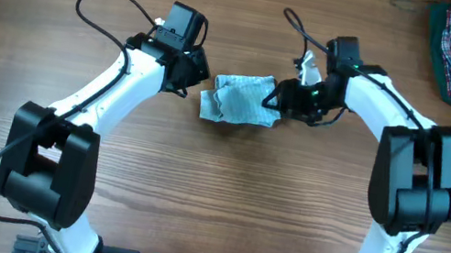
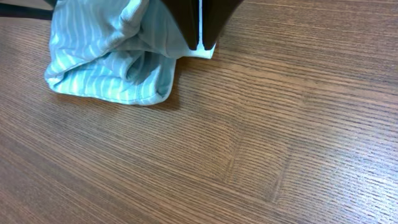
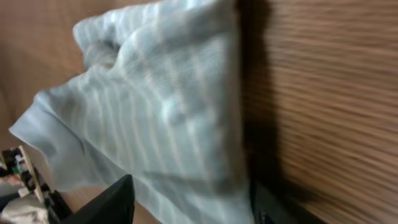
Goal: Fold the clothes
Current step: 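Grasp the folded striped bundle's right edge with the right gripper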
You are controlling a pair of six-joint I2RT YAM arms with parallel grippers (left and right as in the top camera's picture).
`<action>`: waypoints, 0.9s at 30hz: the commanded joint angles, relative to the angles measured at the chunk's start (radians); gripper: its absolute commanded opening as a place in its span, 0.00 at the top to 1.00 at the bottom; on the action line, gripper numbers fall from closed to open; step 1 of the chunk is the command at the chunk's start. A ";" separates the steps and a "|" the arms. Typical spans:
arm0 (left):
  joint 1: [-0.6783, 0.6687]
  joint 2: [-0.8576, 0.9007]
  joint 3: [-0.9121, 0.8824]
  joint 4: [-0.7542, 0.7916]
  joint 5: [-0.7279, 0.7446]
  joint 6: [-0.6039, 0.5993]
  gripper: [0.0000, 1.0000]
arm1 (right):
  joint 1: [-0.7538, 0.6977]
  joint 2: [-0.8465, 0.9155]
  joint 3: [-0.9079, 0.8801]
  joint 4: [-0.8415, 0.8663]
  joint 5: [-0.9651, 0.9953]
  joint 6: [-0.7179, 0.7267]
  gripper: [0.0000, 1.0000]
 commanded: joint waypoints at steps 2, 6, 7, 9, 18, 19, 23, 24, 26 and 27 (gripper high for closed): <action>-0.004 -0.020 0.014 0.000 -0.021 0.008 0.96 | 0.036 0.057 0.001 0.024 -0.045 0.006 0.39; -0.004 -0.020 0.013 -0.001 -0.021 0.008 0.96 | 0.046 0.085 0.001 0.047 -0.045 0.010 0.42; -0.004 -0.020 0.013 -0.001 -0.022 0.008 0.96 | 0.046 0.087 0.001 0.051 -0.044 0.009 0.47; -0.004 -0.020 0.013 -0.001 -0.022 0.008 0.96 | 0.046 0.087 0.001 0.063 -0.042 0.008 0.64; -0.005 -0.020 0.013 -0.008 -0.025 0.008 0.96 | 0.047 0.087 0.001 0.108 -0.082 -0.007 0.96; -0.004 -0.020 0.013 -0.008 -0.025 0.008 0.96 | 0.047 0.087 0.001 0.118 -0.086 -0.016 0.96; -0.004 -0.020 0.013 -0.008 -0.032 0.008 0.96 | 0.044 0.084 0.020 0.121 -0.085 -0.015 0.96; -0.004 -0.020 0.013 -0.008 -0.042 0.008 0.96 | 0.039 0.077 0.031 0.110 -0.085 -0.019 0.96; -0.004 -0.020 0.013 -0.008 -0.047 0.008 0.96 | 0.017 0.052 0.074 0.066 -0.077 -0.026 0.96; -0.004 -0.020 0.013 -0.008 -0.047 0.008 0.96 | 0.004 0.035 0.107 0.026 -0.067 -0.046 0.96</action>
